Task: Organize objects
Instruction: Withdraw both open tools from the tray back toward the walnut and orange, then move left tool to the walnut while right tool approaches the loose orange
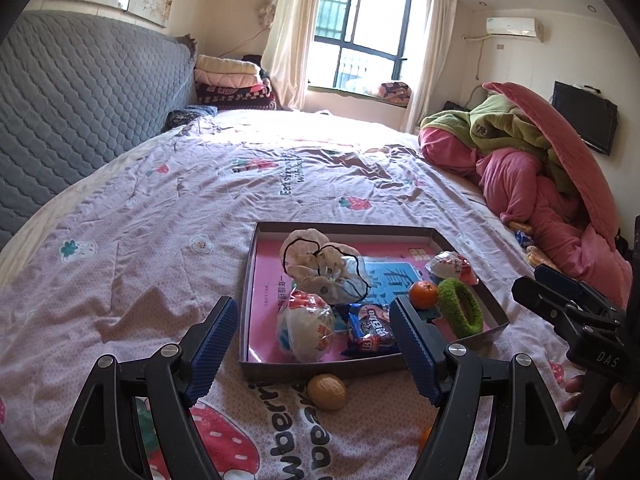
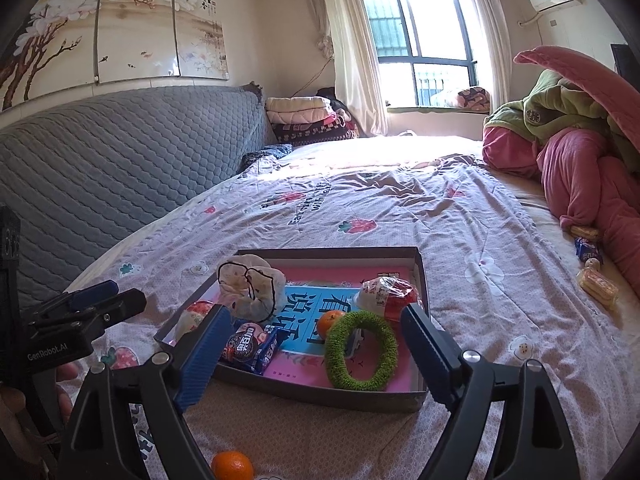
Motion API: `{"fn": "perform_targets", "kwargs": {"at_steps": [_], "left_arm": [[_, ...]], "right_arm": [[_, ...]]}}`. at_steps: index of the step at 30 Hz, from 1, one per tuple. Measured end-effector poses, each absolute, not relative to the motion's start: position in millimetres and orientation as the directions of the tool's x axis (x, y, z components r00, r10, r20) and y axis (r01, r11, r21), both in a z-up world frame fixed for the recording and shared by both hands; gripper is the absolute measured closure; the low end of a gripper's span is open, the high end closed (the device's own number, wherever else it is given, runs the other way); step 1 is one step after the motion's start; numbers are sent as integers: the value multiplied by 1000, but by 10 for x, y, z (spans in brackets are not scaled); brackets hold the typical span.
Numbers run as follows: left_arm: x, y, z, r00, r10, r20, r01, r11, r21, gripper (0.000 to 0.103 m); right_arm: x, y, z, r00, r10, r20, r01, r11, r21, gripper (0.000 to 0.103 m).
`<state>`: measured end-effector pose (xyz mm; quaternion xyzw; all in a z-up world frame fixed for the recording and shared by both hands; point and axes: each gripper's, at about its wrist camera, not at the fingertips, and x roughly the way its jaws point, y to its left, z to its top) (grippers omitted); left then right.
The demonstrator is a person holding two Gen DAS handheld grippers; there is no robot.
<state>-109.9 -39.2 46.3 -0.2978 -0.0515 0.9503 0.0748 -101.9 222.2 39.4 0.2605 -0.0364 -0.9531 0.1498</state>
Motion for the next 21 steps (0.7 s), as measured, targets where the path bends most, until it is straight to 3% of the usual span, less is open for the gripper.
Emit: {"fn": "perform_targets", "kwargs": {"at_steps": [21], "left_arm": [[-1150,-306,45,-706,160,-690,-120,-987,-106,24]], "right_arm": [[-899,2089,240,-761,-348,-547,330,-934,135,17]]}}
